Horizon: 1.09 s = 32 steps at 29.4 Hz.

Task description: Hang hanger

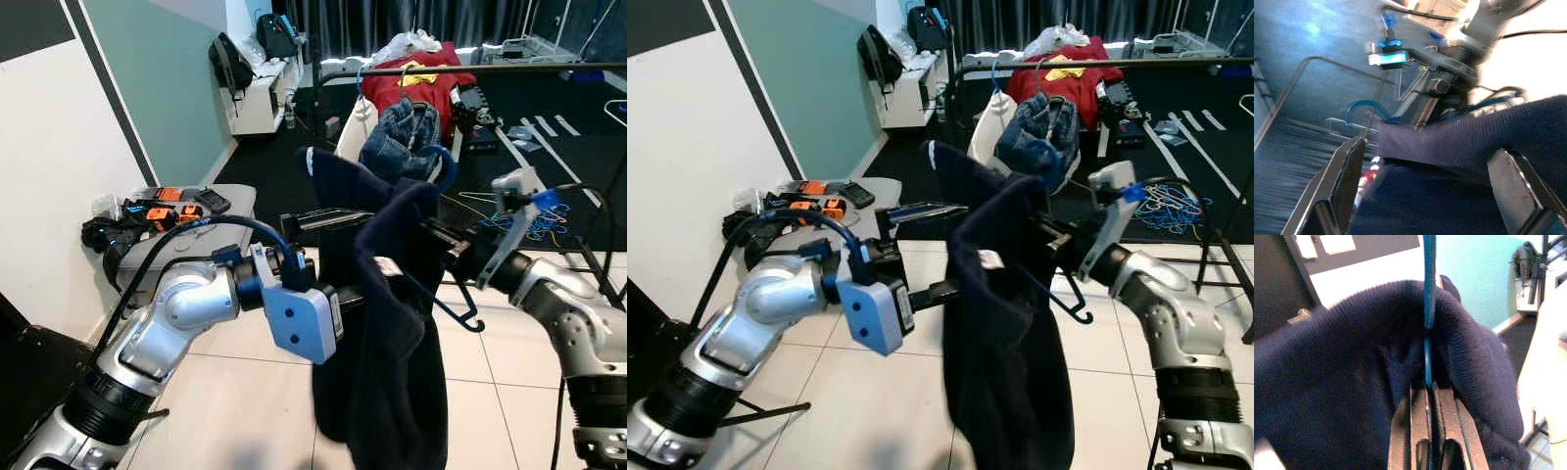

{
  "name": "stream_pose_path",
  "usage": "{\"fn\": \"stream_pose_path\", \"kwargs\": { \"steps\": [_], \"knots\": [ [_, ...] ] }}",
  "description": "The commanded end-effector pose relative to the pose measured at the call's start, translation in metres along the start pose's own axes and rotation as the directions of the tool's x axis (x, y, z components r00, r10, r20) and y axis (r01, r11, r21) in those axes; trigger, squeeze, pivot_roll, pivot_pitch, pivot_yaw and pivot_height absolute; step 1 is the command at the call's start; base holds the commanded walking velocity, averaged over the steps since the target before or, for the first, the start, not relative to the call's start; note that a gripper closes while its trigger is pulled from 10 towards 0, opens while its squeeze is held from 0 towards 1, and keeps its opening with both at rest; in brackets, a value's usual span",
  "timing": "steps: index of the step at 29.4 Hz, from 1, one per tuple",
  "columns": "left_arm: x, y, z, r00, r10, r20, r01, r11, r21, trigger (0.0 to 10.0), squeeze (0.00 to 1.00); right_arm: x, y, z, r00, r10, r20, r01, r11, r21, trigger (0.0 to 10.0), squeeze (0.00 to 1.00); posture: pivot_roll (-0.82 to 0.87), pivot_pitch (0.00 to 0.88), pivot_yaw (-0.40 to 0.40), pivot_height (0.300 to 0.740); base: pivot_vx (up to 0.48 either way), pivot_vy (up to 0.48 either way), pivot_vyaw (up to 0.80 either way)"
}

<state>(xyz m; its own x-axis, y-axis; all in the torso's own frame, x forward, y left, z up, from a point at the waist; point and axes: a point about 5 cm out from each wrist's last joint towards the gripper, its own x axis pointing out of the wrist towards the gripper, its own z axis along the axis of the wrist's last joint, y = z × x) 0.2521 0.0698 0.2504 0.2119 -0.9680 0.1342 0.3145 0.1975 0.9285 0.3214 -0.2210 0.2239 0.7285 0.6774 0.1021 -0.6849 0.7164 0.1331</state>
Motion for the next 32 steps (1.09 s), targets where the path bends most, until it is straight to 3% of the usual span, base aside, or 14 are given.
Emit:
{"fn": "stream_pose_path", "kwargs": {
  "steps": [1, 9, 14, 18, 19, 20, 21, 23, 24, 26, 27, 28, 31, 32],
  "knots": [
    [-0.002, -0.022, 0.004, 0.987, -0.16, 0.005, 0.16, 0.984, -0.078, 10.0, 0.0, 0.005, 0.008, 0.014, 0.992, 0.08, 0.093, -0.079, 0.997, -0.01, 10.0, 0.0, -0.13, 0.0, 0.077, 0.74, 0.0, 0.0, 0.0],
    [-0.012, -0.042, 0.012, 0.919, -0.394, 0.015, 0.393, 0.912, -0.119, 10.0, 0.0, 0.02, 0.013, 0.026, 0.975, 0.158, 0.157, -0.16, 0.987, 0.0, 10.0, 0.0, -0.12, 0.0, 0.07, 0.74, 0.0, 0.0, 0.0],
    [-0.014, -0.035, 0.005, 0.925, -0.377, -0.042, 0.374, 0.925, -0.061, 10.0, 0.0, 0.019, 0.021, 0.025, 0.96, 0.239, 0.148, -0.242, 0.97, 0.006, 10.0, 0.0, -0.12, 0.0, 0.075, 0.74, 0.0, 0.0, 0.0],
    [-0.011, -0.007, -0.006, 0.962, -0.237, -0.133, 0.247, 0.967, 0.068, 10.0, 0.0, 0.005, 0.036, 0.016, 0.908, 0.416, 0.046, -0.416, 0.909, -0.01, 10.0, 0.0, -0.12, 0.0, 0.07, 0.74, 0.0, 0.0, 0.0],
    [-0.009, 0.011, -0.01, 0.976, -0.137, -0.168, 0.161, 0.977, 0.14, 10.0, 0.0, -0.008, 0.042, 0.01, 0.861, 0.507, -0.029, -0.507, 0.862, 0.008, 10.0, 0.0, -0.13, 0.0, 0.07, 0.74, 0.0, 0.0, 0.0],
    [-0.009, 0.011, -0.01, 0.976, -0.137, -0.168, 0.161, 0.977, 0.14, 10.0, 0.0, -0.008, 0.042, 0.01, 0.861, 0.507, -0.029, -0.507, 0.862, 0.008, 10.0, 0.0, -0.13, 0.0, 0.07, 0.74, 0.0, 0.0, 0.0],
    [-0.009, 0.038, -0.011, 0.985, 0.01, -0.174, 0.028, 0.976, 0.215, 10.0, 0.0, -0.023, 0.041, 0.006, 0.828, 0.553, -0.093, -0.552, 0.833, 0.036, 10.0, 0.0, -0.13, 0.0, 0.07, 0.74, 0.0, 0.0, 0.0],
    [-0.009, 0.038, -0.011, 0.985, 0.01, -0.174, 0.028, 0.976, 0.215, 10.0, 0.0, -0.023, 0.041, 0.006, 0.828, 0.553, -0.093, -0.552, 0.833, 0.036, 10.0, 0.0, -0.13, 0.0, 0.07, 0.74, 0.0, 0.0, 0.0],
    [-0.011, 0.063, -0.007, 0.981, 0.147, -0.124, -0.111, 0.961, 0.254, 10.0, 0.0, -0.037, 0.037, 0.003, 0.806, 0.574, -0.143, -0.572, 0.818, 0.062, 10.0, 0.0, -0.13, 0.0, 0.074, 0.74, 0.0, 0.0, 0.0],
    [-0.011, 0.063, -0.007, 0.981, 0.147, -0.124, -0.111, 0.961, 0.254, 10.0, 0.0, -0.037, 0.037, 0.003, 0.806, 0.574, -0.143, -0.572, 0.818, 0.062, 10.0, 0.0, -0.13, 0.0, 0.074, 0.74, 0.0, 0.0, 0.0],
    [-0.014, 0.083, -0.001, 0.973, 0.225, -0.059, -0.204, 0.947, 0.248, 10.0, 0.0, -0.048, 0.031, 0.001, 0.797, 0.573, -0.193, -0.57, 0.818, 0.075, 10.0, 0.0, -0.14, 0.0, 0.077, 0.74, 0.0, 0.0, 0.0],
    [-0.014, 0.083, -0.001, 0.973, 0.225, -0.059, -0.204, 0.947, 0.248, 10.0, 0.0, -0.048, 0.031, 0.001, 0.797, 0.573, -0.193, -0.57, 0.818, 0.075, 10.0, 0.0, -0.14, 0.0, 0.077, 0.74, 0.0, 0.0, 0.0],
    [-0.018, 0.09, 0.011, 0.991, 0.13, 0.045, -0.134, 0.985, 0.105, 10.0, 0.0, -0.057, 0.025, 0.001, 0.793, 0.559, -0.243, -0.561, 0.825, 0.069, 10.0, 0.0, -0.14, 0.0, 0.084, 0.74, 0.0, 0.0, 0.0],
    [-0.018, 0.09, 0.011, 0.991, 0.13, 0.045, -0.134, 0.985, 0.105, 10.0, 0.0, -0.057, 0.025, 0.001, 0.793, 0.559, -0.243, -0.561, 0.825, 0.069, 10.0, 0.0, -0.14, 0.0, 0.084, 0.74, 0.0, 0.0, 0.0]
  ]
}}
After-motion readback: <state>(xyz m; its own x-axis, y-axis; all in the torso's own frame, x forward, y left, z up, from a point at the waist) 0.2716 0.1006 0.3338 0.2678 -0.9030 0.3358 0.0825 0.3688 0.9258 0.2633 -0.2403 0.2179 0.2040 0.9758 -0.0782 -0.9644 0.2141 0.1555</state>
